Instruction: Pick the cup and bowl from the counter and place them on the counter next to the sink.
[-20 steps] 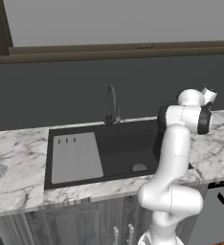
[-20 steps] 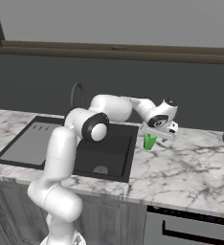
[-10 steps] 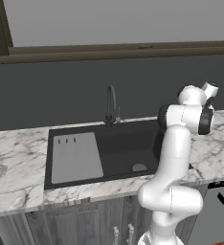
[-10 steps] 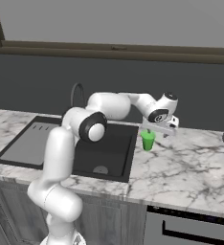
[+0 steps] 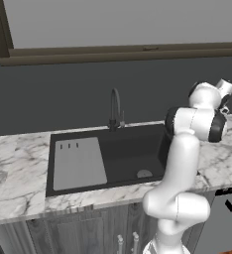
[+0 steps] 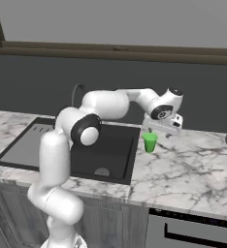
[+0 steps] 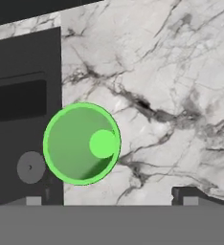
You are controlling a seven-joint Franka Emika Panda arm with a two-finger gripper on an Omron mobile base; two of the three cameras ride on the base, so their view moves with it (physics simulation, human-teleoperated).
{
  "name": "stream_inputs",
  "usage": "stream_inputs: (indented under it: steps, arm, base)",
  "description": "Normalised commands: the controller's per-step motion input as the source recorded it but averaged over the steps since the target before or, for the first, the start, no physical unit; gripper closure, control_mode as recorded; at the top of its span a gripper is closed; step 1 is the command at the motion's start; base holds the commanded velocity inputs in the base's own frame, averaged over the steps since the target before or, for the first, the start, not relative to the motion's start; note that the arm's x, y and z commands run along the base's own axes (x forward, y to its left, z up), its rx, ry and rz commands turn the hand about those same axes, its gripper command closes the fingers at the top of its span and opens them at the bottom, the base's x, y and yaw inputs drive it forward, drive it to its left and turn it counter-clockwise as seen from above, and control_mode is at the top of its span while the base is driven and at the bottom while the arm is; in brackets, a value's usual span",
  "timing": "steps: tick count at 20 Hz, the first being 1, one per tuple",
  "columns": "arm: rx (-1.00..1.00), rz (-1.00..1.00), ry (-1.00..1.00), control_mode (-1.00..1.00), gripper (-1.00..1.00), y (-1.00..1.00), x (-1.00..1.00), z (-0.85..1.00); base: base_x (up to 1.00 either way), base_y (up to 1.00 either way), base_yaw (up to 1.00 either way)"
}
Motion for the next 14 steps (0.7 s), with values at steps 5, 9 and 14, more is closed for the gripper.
stream_inputs:
  steps: [5, 9, 14]
  arm:
    - [0.00, 0.00, 0.00, -1.00, -1.00, 0.51, -0.90, 0.00]
    - [0.00, 0.00, 0.00, -1.00, -1.00, 0.68, -0.82, 0.14]
    - [0.00, 0.00, 0.00, -1.00, -1.00, 0.67, -0.74, 0.40]
  base:
    - [0.00, 0.00, 0.00]
    - [0.00, 0.00, 0.00]
    - [0.00, 0.00, 0.00]
